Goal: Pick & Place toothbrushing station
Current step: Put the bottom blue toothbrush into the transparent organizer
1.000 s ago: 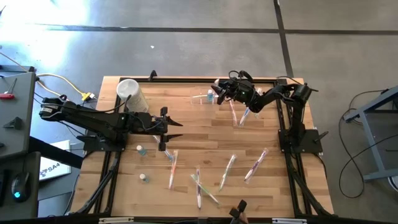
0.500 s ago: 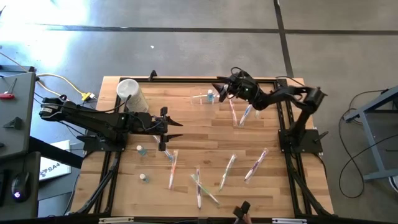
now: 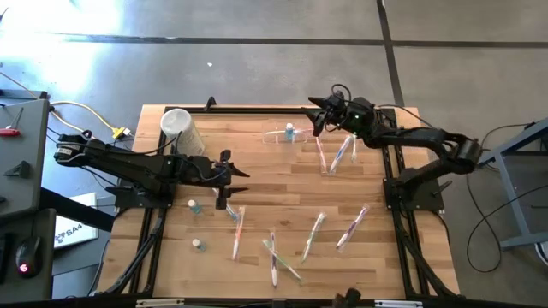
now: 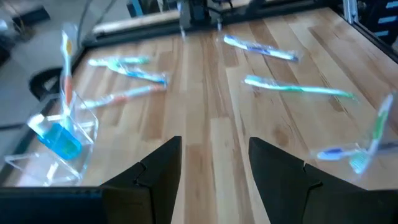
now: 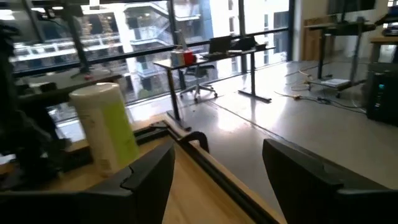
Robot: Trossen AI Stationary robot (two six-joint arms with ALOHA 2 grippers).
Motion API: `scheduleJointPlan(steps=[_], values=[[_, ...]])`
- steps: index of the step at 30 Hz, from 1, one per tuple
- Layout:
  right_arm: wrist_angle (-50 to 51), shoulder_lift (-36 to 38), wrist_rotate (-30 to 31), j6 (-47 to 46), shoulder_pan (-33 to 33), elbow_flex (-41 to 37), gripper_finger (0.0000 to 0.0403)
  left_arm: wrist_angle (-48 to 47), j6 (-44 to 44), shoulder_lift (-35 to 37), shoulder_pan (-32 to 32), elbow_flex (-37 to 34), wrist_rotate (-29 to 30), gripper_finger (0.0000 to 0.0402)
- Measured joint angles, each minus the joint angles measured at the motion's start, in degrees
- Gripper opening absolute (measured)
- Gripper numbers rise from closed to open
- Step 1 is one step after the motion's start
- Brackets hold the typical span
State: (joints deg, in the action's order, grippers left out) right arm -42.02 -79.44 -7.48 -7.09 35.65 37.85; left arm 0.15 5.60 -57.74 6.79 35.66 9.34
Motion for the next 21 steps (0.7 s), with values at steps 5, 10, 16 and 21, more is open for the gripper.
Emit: scheduleJointPlan(steps=[5,10,16,21], values=[[2.5,7.1,-8.0,0.3,-2.0,0.0,0.0237,-3.4,-0.1,0.0,0.0,0.0,-2.4,0.0184],[5.3,13.6,-17.1,1.1,-5.8,0.0,0.0237,-5.3,-2.4,0.0,0.0,0.0,-4.1,0.0184],[10.8,19.1,-25.6,1.1,-11.9,0.0,0.0237,-18.3,-6.9,-0.5,0.0,3.6,-4.0,0.0184],[15.3,20.2,-31.1,1.1,-16.6,0.0,0.0237,-30.0,-3.6,-2.9,0.0,7.8,-3.9,0.0184]])
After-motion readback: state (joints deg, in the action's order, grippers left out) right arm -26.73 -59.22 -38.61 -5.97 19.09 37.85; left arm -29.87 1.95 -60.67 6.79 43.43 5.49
